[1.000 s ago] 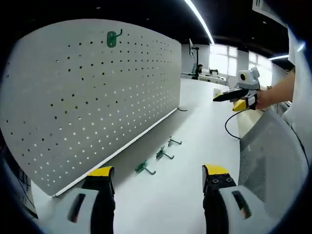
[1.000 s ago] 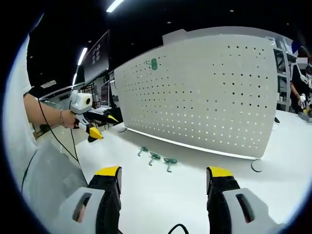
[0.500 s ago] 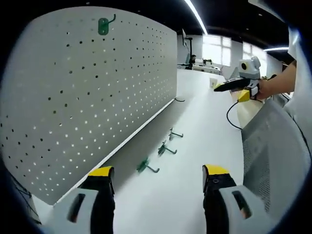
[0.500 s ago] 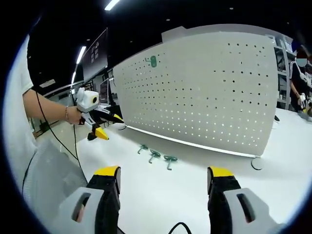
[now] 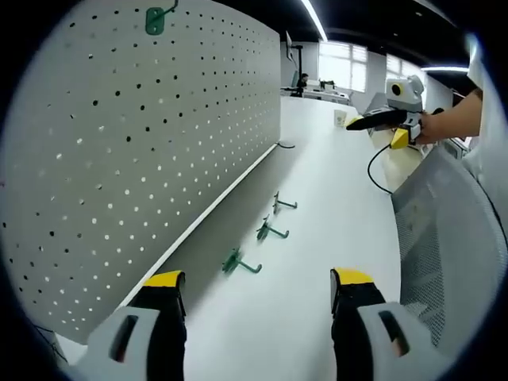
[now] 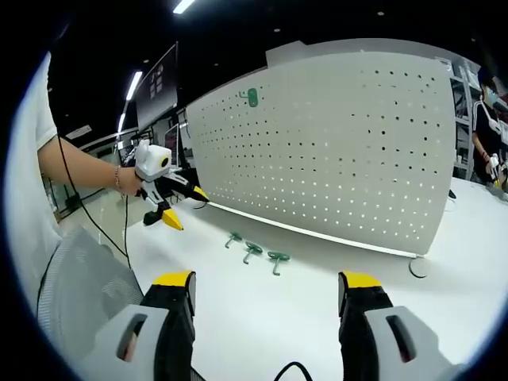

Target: Insert the hook assembly into the mounting plate slot until the hook locks in place.

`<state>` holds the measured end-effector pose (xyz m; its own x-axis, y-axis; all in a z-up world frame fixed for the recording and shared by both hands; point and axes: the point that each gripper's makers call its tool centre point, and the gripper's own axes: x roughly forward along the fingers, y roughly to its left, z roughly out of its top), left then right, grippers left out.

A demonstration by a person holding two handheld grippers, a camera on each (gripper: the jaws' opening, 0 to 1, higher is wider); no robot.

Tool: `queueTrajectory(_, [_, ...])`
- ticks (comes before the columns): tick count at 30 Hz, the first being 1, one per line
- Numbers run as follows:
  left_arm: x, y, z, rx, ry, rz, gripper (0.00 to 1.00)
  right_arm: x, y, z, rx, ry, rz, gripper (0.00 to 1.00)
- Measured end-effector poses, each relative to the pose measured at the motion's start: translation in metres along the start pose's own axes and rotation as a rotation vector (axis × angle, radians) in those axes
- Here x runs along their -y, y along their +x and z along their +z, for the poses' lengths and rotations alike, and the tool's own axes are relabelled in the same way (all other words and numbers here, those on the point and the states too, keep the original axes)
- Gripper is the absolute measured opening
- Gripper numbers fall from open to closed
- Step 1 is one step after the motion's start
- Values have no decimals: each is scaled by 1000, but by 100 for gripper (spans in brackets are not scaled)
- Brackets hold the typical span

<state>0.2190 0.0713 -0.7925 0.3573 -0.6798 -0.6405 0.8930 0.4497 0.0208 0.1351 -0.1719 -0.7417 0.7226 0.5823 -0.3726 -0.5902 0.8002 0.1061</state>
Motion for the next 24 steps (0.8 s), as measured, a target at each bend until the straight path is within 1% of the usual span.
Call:
queueTrajectory(1, [1, 1, 0, -8, 6, -4, 77, 0, 0, 0, 0, 1, 1, 71])
queueTrajectory(6, [0, 6, 4, -7, 16, -14, 77, 0, -1, 1, 3, 3, -1, 71])
queueTrajectory(10, [-2, 12, 3, -27, 32, -25, 77, 0, -2, 1, -3, -3, -1, 71])
queueTrajectory(13, [-4, 16, 0, -53, 35, -35, 77, 1, -3, 0, -3, -4, 0, 71])
queueTrajectory(17, [-9, 22, -2, -73, 39, -42, 77, 3, -4, 0, -3, 0, -4, 71])
queueTrajectory(24, [-8, 33, -7, -130, 87, -80, 77, 3, -6, 0, -12, -7, -5, 71])
